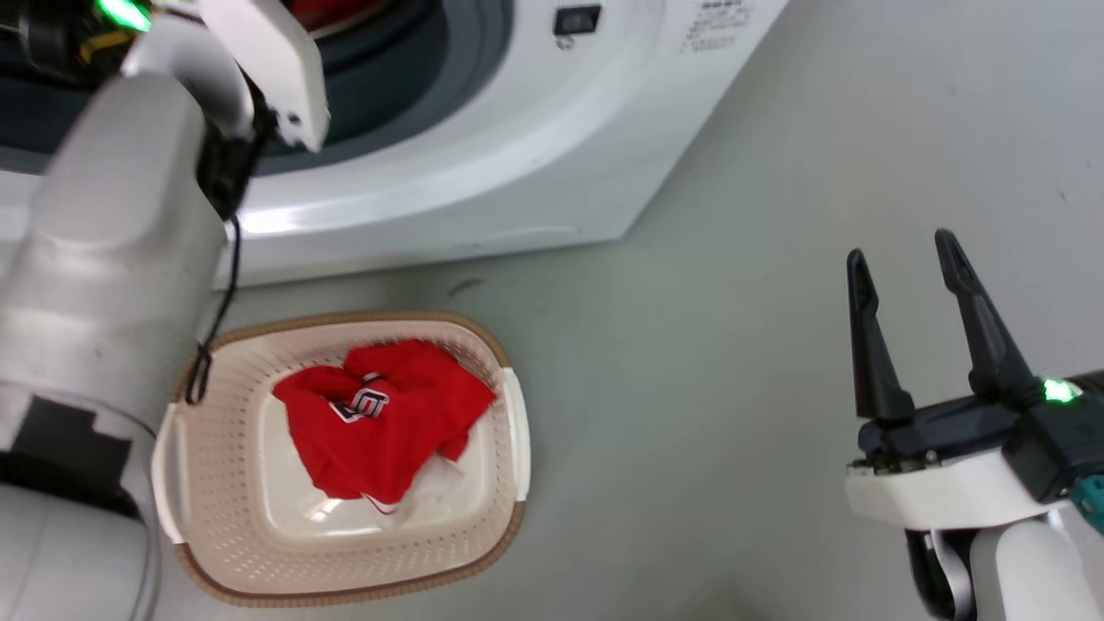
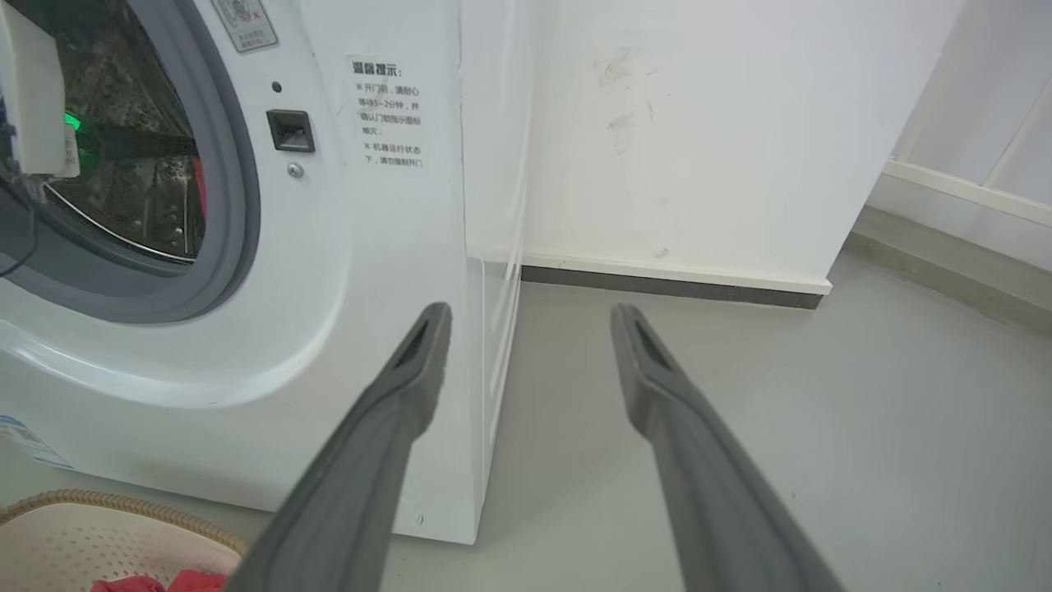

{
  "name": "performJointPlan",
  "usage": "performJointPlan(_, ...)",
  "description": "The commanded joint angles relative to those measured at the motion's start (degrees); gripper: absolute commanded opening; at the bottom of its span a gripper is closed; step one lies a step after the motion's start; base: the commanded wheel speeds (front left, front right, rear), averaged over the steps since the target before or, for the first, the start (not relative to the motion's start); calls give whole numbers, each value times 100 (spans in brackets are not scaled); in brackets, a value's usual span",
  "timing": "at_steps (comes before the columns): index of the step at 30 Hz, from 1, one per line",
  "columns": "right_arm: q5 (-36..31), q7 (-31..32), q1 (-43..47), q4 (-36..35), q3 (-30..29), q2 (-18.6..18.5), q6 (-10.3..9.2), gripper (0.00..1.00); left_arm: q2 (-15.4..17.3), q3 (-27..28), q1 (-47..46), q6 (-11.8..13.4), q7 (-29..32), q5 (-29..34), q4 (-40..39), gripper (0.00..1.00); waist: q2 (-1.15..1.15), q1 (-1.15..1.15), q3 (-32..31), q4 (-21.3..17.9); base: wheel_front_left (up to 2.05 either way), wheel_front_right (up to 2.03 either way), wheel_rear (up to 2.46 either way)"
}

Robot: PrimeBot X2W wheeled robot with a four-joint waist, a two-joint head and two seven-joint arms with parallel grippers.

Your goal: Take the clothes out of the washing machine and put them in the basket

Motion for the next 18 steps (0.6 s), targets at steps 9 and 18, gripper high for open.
performJointPlan(9, -146, -13, 479, 116, 45, -5, -4, 100, 21, -249, 1094, -1, -762, -319, -715, 0, 0, 1, -1058, 465, 0, 0, 0)
performJointPlan(18, -187, -13, 828, 186, 74, -5, -4, 100, 275, -291, 1867, 268, -1020, -283, -1753, 0, 0, 1, -1716, 626, 0, 0, 0)
